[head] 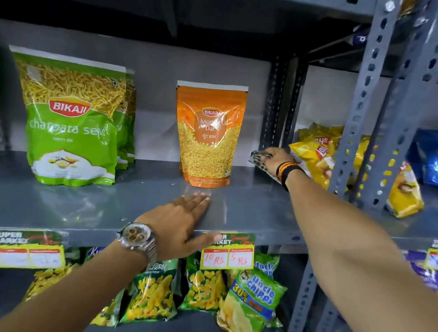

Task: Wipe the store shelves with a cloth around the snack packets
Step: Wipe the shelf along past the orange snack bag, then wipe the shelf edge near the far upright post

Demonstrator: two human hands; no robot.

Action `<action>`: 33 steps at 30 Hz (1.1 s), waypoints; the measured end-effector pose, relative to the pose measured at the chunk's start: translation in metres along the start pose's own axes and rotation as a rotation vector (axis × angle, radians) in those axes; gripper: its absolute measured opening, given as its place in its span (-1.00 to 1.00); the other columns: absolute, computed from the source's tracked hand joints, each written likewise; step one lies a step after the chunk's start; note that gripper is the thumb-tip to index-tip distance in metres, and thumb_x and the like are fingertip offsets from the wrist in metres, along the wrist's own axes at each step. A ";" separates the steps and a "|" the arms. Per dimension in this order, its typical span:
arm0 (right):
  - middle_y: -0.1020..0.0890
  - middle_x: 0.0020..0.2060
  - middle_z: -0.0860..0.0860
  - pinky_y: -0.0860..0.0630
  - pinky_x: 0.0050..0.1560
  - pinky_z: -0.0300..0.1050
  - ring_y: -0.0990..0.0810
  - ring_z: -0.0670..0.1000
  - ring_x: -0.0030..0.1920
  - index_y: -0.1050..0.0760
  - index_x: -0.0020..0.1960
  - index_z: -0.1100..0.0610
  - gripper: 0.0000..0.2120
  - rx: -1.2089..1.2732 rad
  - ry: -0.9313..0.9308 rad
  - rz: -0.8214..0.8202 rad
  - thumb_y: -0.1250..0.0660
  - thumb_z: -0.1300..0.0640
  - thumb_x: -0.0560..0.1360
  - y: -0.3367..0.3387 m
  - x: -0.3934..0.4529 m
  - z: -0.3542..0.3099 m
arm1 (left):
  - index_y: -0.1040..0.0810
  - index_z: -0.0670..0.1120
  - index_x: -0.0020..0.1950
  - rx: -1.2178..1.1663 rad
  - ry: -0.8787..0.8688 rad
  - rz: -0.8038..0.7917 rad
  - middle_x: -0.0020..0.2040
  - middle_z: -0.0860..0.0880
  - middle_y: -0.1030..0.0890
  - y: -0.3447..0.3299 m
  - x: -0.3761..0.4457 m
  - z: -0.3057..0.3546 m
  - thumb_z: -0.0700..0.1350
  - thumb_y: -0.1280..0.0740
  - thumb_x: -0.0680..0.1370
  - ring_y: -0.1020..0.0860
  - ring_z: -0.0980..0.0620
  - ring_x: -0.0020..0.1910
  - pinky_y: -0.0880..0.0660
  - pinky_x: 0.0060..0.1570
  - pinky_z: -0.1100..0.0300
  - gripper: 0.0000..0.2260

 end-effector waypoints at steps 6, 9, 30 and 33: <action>-0.67 0.12 0.08 -0.49 0.26 -0.06 -0.60 0.13 0.18 -0.66 0.06 0.03 -0.80 -0.067 0.045 -0.137 -0.34 0.13 0.48 -0.060 0.109 0.034 | 0.11 -0.02 0.67 0.000 -0.003 0.028 0.67 0.00 0.00 -0.006 0.004 -0.003 0.56 0.24 0.46 -0.04 0.04 0.63 0.11 0.52 0.22 -0.06; -0.63 0.19 0.18 -0.41 0.13 -0.23 -0.56 0.18 0.23 -0.60 0.18 0.26 -0.76 -0.103 0.045 -0.191 -0.33 0.23 0.54 -0.070 0.095 0.017 | -0.03 -0.07 0.66 0.016 -0.013 0.079 0.65 -0.05 -0.13 -0.006 0.005 -0.005 0.52 0.15 0.52 -0.16 0.00 0.61 0.11 0.49 0.19 -0.10; -0.53 0.34 0.12 -0.34 0.29 -0.20 -0.46 0.09 0.36 -0.51 0.33 0.17 -0.67 -0.162 0.097 -0.353 -0.27 0.18 0.58 -0.026 -0.052 -0.006 | -0.02 -0.12 0.66 0.010 -0.018 -0.001 0.66 -0.10 -0.08 -0.002 0.004 0.003 0.46 0.04 0.55 -0.10 -0.05 0.63 0.00 0.55 0.13 -0.13; -0.55 0.32 0.11 -0.35 0.31 -0.17 -0.48 0.07 0.33 -0.53 0.31 0.17 -0.69 -0.151 0.136 -0.338 -0.26 0.17 0.59 -0.021 -0.096 -0.021 | -0.02 -0.14 0.66 0.001 -0.026 -0.005 0.66 -0.12 -0.09 0.003 0.000 0.004 0.41 -0.01 0.59 -0.12 -0.08 0.62 -0.05 0.55 0.08 -0.18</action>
Point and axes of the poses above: each hand's wrist, its own x-axis towards the middle knuckle, its own y-axis out of the back of the hand, z = x × y, the point moved 5 cm from there along x, towards the middle knuckle
